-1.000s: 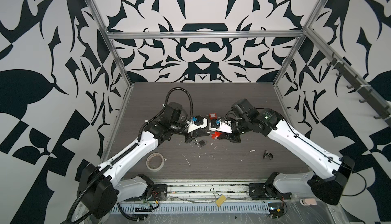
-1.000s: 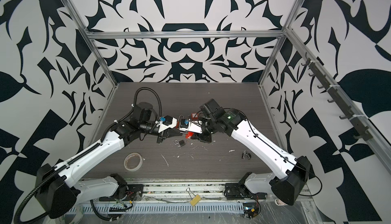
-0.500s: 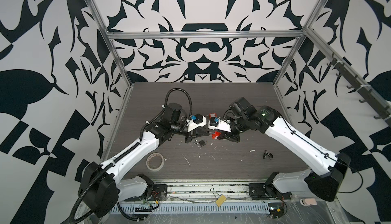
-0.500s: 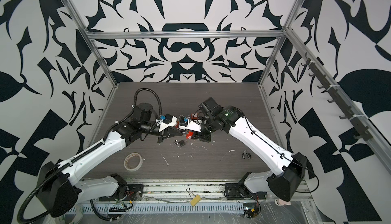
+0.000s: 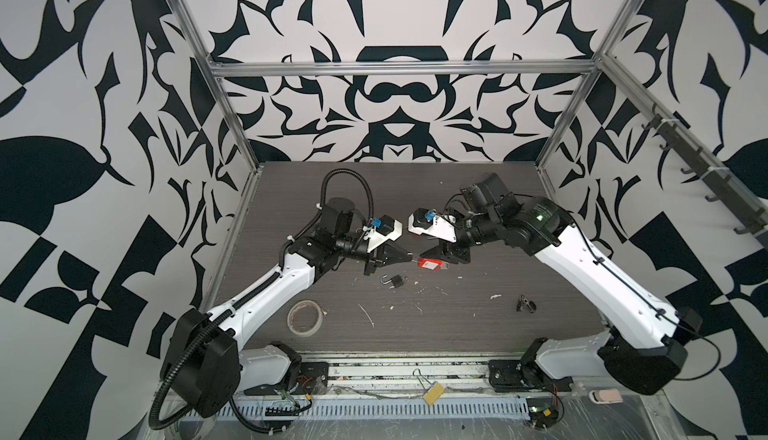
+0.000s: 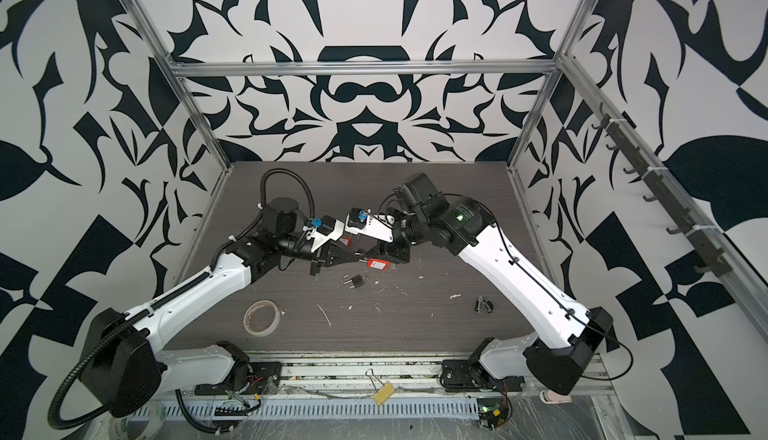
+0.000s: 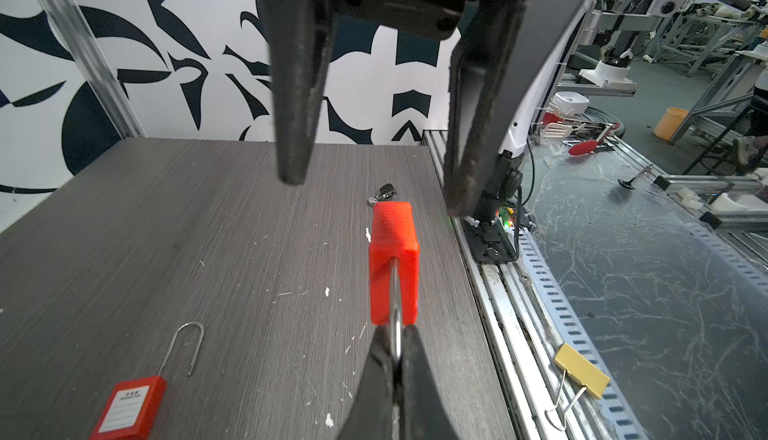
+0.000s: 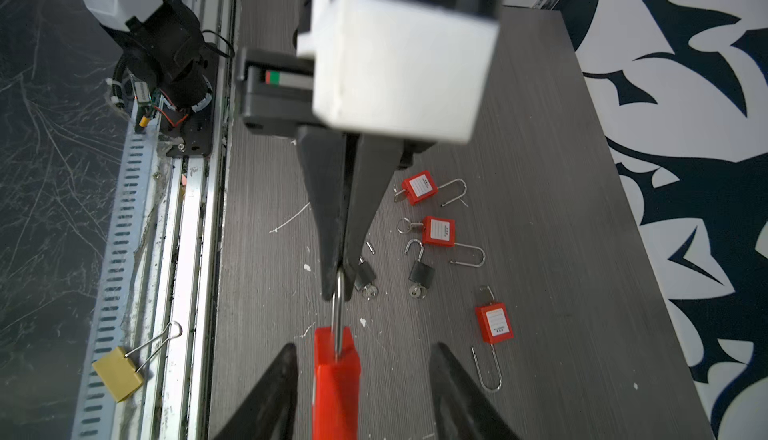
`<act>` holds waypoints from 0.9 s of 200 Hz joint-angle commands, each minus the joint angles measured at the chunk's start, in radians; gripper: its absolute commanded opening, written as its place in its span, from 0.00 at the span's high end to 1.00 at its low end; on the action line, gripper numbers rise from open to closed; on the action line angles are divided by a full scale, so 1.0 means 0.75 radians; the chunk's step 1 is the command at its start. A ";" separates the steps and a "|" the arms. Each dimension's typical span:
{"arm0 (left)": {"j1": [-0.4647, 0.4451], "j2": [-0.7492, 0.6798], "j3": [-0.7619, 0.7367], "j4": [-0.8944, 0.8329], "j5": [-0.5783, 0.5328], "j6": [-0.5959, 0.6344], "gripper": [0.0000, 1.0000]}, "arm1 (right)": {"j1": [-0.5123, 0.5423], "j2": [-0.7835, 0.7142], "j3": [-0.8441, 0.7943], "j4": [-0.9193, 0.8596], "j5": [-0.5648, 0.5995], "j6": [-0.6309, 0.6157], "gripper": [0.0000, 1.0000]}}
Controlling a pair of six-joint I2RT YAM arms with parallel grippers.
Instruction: Lock with the key
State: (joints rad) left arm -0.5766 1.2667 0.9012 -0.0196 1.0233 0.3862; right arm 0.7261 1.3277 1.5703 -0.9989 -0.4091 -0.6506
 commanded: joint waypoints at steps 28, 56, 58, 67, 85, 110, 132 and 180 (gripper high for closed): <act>0.002 0.000 0.033 0.052 0.070 -0.015 1.00 | -0.003 -0.060 0.059 -0.279 0.080 -0.054 0.48; -0.009 -0.005 0.029 0.057 0.077 -0.016 1.00 | -0.003 -0.045 0.027 -0.280 0.131 -0.074 0.48; -0.009 -0.007 0.029 0.055 0.077 -0.015 1.00 | -0.003 -0.044 0.024 -0.277 0.132 -0.076 0.48; -0.015 -0.012 0.030 0.048 0.077 -0.011 1.00 | -0.003 -0.036 0.015 -0.252 0.135 -0.078 0.48; -0.021 -0.018 0.034 0.013 0.072 0.011 1.00 | -0.003 -0.013 0.001 -0.212 0.148 -0.106 0.49; -0.029 -0.020 0.033 0.000 0.062 0.022 1.00 | -0.003 0.017 -0.012 -0.189 0.106 -0.143 0.51; -0.039 -0.020 0.038 -0.001 0.052 0.027 1.00 | -0.002 0.037 -0.018 -0.183 0.057 -0.147 0.56; -0.047 -0.010 0.050 -0.001 0.044 0.035 1.00 | -0.003 0.032 -0.028 -0.151 -0.094 -0.117 0.70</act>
State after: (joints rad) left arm -0.6071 1.2667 0.9031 -0.0200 1.0367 0.3935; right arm 0.7261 1.3705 1.5543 -1.1419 -0.3985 -0.7448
